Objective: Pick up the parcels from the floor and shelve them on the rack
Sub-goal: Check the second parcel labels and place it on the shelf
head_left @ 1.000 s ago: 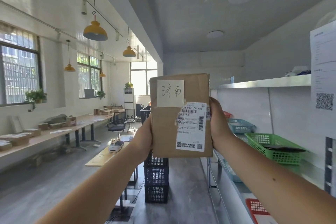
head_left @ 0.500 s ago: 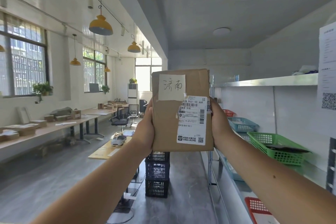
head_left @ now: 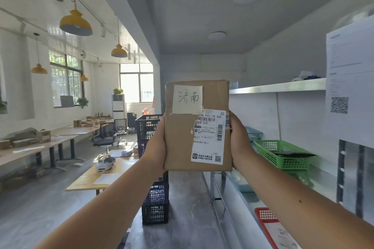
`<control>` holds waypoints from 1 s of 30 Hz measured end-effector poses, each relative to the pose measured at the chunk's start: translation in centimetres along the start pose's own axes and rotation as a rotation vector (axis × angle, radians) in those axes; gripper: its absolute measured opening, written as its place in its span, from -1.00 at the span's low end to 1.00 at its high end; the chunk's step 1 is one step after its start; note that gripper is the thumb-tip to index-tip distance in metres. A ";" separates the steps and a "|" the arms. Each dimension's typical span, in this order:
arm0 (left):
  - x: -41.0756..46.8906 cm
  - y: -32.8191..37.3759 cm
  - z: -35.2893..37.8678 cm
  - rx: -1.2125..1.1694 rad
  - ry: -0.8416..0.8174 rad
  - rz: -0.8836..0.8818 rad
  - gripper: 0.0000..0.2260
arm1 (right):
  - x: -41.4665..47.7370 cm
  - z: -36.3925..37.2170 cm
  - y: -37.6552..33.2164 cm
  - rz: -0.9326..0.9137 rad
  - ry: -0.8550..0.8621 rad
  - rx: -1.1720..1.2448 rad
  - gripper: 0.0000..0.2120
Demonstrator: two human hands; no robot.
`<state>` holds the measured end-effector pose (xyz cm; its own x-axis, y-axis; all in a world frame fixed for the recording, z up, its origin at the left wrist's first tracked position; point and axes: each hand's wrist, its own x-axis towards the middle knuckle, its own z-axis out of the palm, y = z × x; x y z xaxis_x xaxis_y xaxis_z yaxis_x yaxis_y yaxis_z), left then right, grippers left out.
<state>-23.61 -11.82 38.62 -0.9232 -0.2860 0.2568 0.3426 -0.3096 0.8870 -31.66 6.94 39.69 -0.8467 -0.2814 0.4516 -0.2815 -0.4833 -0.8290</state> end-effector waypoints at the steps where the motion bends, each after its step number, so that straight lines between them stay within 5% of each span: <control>1: 0.3 0.0 0.2 -0.009 -0.029 -0.001 -0.44 | -0.2 0.0 -0.2 -0.003 0.035 -0.003 -0.59; 13: 2.3 -5.1 5.8 -0.073 -0.321 -0.205 -0.45 | -6.2 -4.9 -2.6 -0.171 0.433 -0.263 -0.60; 30: -8.6 -12.3 23.2 -0.291 -0.834 -0.559 -0.46 | -24.1 -15.2 -13.5 -0.299 0.952 -0.499 -0.67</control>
<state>-23.92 15.53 34.40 -0.7522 0.6479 0.1199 -0.2441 -0.4430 0.8627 -14.33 32.85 35.03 -0.6550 0.6441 0.3951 -0.5003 0.0222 -0.8656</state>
